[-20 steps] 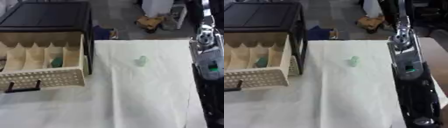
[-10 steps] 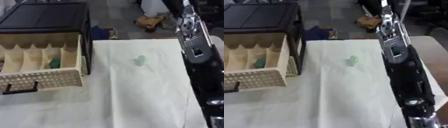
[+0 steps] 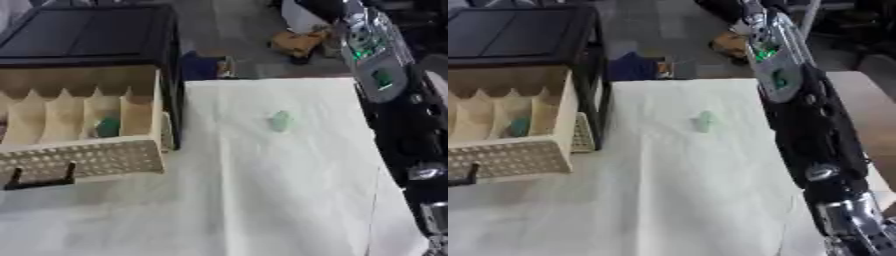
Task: Pick up objects from table and place into drawer.
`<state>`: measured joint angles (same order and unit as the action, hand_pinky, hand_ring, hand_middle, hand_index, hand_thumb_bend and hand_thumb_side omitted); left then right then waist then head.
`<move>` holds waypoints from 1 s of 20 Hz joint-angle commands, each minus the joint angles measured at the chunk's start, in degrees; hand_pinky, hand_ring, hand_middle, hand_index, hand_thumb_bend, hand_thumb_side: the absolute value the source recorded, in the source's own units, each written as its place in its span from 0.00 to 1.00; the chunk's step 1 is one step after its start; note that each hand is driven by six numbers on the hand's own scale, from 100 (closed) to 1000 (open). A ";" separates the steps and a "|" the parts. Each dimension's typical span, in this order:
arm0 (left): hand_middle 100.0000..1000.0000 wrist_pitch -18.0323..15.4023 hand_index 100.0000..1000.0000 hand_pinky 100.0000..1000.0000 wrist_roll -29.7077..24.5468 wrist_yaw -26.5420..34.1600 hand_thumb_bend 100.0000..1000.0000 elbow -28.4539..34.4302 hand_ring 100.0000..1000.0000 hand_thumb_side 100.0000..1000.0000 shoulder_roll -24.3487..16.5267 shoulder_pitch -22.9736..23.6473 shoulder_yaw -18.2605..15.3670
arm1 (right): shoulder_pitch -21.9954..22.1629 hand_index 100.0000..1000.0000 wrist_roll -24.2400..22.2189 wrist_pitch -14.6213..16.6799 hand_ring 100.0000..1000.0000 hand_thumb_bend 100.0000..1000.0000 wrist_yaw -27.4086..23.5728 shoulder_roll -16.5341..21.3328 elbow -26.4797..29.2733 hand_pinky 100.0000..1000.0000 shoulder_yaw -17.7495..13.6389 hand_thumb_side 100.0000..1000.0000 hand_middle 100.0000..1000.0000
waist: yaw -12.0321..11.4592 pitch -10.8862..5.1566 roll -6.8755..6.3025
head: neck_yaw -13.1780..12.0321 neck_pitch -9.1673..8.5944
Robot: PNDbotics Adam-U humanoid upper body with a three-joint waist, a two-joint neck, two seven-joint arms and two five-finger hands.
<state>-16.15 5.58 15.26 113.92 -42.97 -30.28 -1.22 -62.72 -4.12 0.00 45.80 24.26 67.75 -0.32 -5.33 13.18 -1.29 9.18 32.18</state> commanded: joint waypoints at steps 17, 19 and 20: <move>0.00 3.44 0.77 0.00 -4.91 7.18 0.06 0.68 0.00 0.92 3.52 1.34 -2.17 | -7.48 0.96 -16.07 12.50 0.75 0.69 16.32 2.36 -20.02 0.72 -1.84 0.62 0.65 | 0.22 -1.73 0.31 | -0.18 0.36; 0.00 3.62 0.76 0.00 -5.03 7.11 0.06 0.68 0.00 0.92 3.60 1.46 -2.17 | -7.75 0.95 -17.80 12.82 0.75 0.69 17.51 2.46 -20.34 0.72 -2.17 0.59 0.65 | 0.32 -1.78 0.35 | -0.15 0.40; 0.00 3.69 0.76 0.00 -5.13 7.05 0.06 0.68 0.00 0.92 3.67 1.51 -2.14 | -7.87 0.95 -18.68 12.88 0.75 0.69 17.95 2.53 -20.48 0.72 -2.31 0.57 0.65 | 0.38 -1.81 0.38 | -0.15 0.45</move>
<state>-12.59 0.61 22.13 113.91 -38.63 -28.29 -2.62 -68.80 -21.81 12.65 62.75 25.14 46.96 -2.04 -4.94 12.72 -0.89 8.97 32.23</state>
